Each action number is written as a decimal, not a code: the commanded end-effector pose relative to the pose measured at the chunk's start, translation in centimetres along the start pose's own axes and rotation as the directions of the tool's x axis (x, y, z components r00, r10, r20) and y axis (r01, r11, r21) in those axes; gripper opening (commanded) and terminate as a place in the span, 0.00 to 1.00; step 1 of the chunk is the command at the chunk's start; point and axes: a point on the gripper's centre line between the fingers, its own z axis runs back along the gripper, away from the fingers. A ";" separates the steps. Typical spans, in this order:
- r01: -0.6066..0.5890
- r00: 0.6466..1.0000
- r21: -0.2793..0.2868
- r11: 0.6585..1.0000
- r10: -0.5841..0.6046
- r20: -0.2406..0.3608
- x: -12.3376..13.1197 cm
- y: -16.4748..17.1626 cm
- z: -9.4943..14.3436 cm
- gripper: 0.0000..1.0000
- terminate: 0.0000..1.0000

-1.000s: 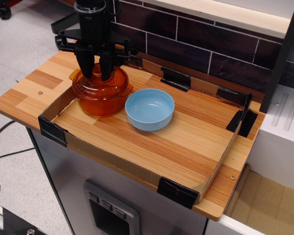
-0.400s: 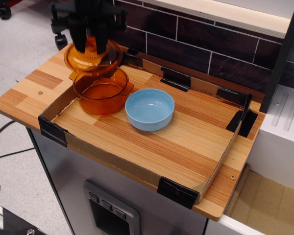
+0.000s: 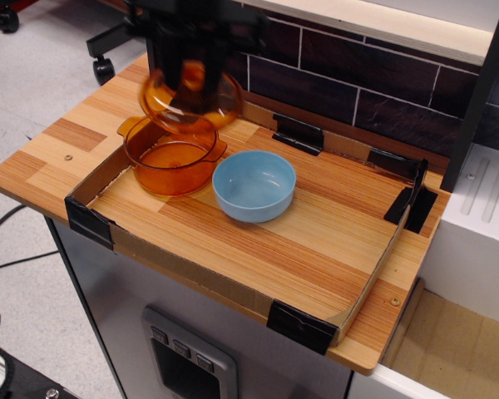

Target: Take lid off pot

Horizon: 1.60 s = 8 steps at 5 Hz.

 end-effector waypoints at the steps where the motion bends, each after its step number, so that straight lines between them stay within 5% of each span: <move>1: 0.134 0.991 -0.111 0.985 -0.132 0.024 -5.1 -3.8 1.8 0.00 0.00; 2: 0.170 0.985 -0.141 0.975 -0.168 0.026 -7.9 -5.6 1.1 0.00 0.00; 7: 0.191 0.981 -0.076 0.979 -0.189 0.035 -10.0 -8.8 -4.0 0.00 0.00; 8: 0.188 0.982 -0.047 0.981 -0.187 0.016 -9.9 -8.8 -4.7 1.00 0.00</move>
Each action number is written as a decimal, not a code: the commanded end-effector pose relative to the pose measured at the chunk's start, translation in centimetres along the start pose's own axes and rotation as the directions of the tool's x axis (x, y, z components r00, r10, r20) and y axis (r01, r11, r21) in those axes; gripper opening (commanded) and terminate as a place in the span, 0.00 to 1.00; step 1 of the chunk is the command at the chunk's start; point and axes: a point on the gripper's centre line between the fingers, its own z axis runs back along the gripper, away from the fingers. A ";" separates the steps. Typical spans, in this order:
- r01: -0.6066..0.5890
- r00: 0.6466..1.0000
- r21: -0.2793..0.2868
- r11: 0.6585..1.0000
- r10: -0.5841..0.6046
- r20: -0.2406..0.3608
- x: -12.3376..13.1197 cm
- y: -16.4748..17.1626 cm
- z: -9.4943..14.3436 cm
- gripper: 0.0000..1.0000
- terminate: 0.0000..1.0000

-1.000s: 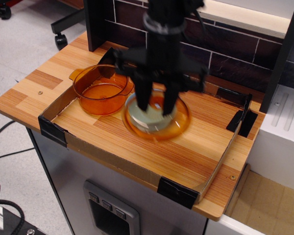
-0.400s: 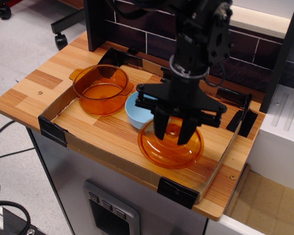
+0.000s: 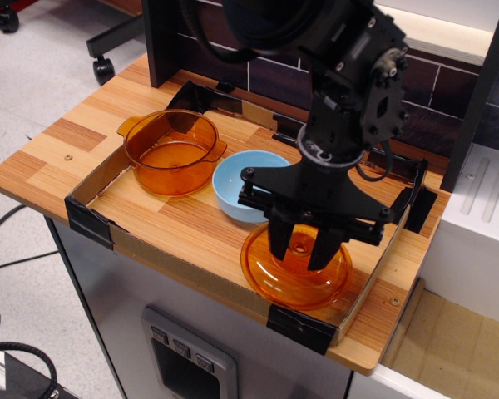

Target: Take lid off pot

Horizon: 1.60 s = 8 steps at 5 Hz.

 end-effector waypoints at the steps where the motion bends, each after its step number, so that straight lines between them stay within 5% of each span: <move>1: -0.028 1.000 0.021 0.999 0.028 0.001 0.6 0.5 -0.3 1.00 0.00; 2: -0.044 0.999 -0.001 0.999 0.044 -0.005 1.0 1.1 0.7 1.00 0.00; 5: -0.138 0.990 -0.107 0.985 0.138 -0.007 3.5 4.1 11.4 1.00 0.00; 6: -0.136 0.991 -0.045 0.990 0.136 -0.020 4.5 5.1 12.3 1.00 0.00; 8: -0.136 0.991 -0.045 0.990 0.136 -0.020 4.5 5.1 12.3 1.00 0.00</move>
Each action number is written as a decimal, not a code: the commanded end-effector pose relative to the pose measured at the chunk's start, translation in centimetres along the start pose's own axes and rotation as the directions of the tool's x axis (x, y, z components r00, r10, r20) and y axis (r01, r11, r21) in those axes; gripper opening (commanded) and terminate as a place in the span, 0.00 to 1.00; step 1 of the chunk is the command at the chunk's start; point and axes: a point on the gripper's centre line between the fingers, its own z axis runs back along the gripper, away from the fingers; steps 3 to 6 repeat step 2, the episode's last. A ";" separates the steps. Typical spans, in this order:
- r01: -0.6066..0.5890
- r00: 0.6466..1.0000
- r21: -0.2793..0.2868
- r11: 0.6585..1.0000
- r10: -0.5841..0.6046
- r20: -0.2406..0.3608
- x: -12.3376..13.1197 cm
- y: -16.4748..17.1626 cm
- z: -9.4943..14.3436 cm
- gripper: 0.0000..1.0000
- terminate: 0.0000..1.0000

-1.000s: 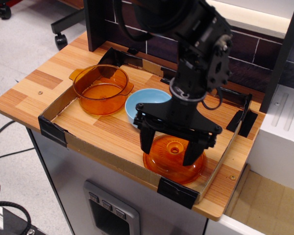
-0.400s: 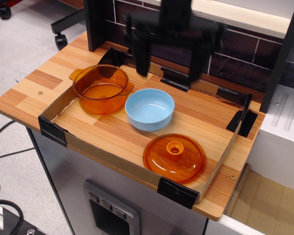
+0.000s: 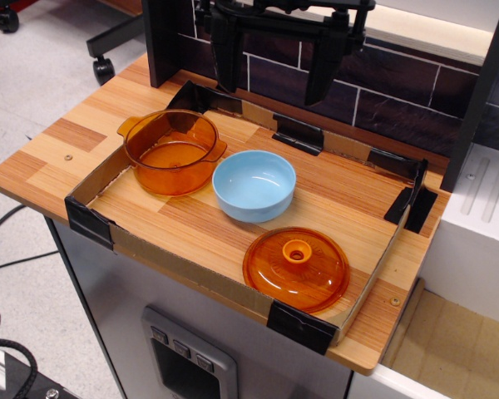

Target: Take lid off pot

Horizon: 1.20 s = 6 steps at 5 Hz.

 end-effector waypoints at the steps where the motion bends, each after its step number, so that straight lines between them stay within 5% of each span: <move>1: 0.003 0.999 -0.018 1.000 -0.003 0.043 0.2 0.3 1.5 1.00 0.00; 2: 0.003 0.999 -0.018 1.000 -0.003 0.043 0.2 0.3 1.5 1.00 1.00; 6: 0.003 0.999 -0.018 1.000 -0.003 0.043 0.2 0.3 1.5 1.00 1.00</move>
